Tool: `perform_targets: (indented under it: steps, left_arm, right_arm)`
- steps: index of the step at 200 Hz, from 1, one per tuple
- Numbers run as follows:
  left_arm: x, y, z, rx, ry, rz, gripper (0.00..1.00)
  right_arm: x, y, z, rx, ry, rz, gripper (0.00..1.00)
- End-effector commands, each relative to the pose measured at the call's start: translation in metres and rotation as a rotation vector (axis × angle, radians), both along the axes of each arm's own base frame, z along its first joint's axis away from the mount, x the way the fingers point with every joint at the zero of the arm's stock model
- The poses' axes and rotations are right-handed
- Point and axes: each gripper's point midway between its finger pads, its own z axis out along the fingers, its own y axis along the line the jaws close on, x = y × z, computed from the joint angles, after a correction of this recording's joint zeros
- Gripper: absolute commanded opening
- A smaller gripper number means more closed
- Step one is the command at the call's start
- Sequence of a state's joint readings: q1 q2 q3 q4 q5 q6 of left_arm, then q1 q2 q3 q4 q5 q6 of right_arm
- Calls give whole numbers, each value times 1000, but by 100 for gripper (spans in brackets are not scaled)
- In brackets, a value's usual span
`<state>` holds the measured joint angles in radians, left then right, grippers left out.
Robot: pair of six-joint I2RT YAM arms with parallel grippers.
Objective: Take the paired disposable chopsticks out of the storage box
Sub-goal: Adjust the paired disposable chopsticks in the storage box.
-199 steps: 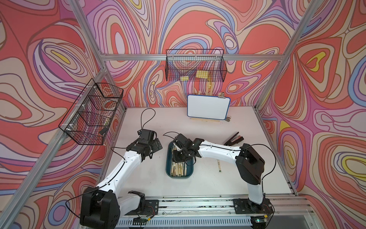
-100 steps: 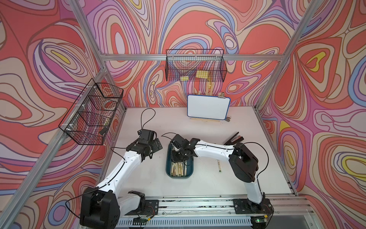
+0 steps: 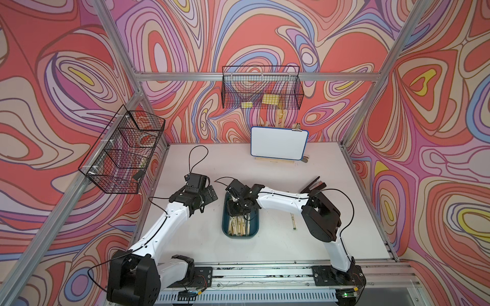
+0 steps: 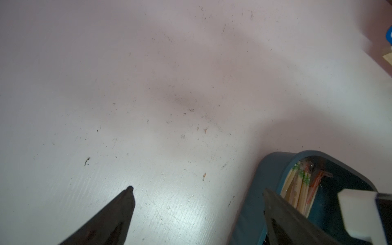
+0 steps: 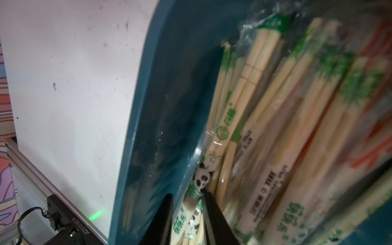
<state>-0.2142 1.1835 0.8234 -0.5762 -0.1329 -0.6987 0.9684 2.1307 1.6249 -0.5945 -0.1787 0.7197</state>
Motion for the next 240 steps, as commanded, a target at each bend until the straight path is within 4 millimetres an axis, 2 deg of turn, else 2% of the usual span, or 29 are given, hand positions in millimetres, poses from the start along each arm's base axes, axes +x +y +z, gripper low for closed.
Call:
perform_targets:
  steps: [1, 64, 87, 113, 139, 198, 240]
  left_arm:
    - [-3, 3, 0, 2, -6, -4, 100]
    - [-4, 2, -2, -1, -5, -4, 100]
    - [-4, 1, -1, -6, -5, -6, 100]
    - [-3, 1, -2, -8, -6, -7, 100]
    - [-4, 0, -3, -15, -1, -10, 100]
    - [-4, -1, -5, -17, 1, -11, 100]
    - [-4, -1, -6, -20, 3, -12, 100]
  right_arm:
    - [2, 0, -13, -37, 4, -7, 29]
    - [4, 1, -18, -50, 8, -10, 28]
    - [4, 1, -4, -33, -15, -7, 28]
    - [6, -10, 18, -30, -66, -23, 29]
    - [4, -23, 28, -59, -91, -24, 29]
    - [0, -43, 18, -126, -93, -37, 29]
    - [-2, -47, 7, -157, -84, -34, 28]
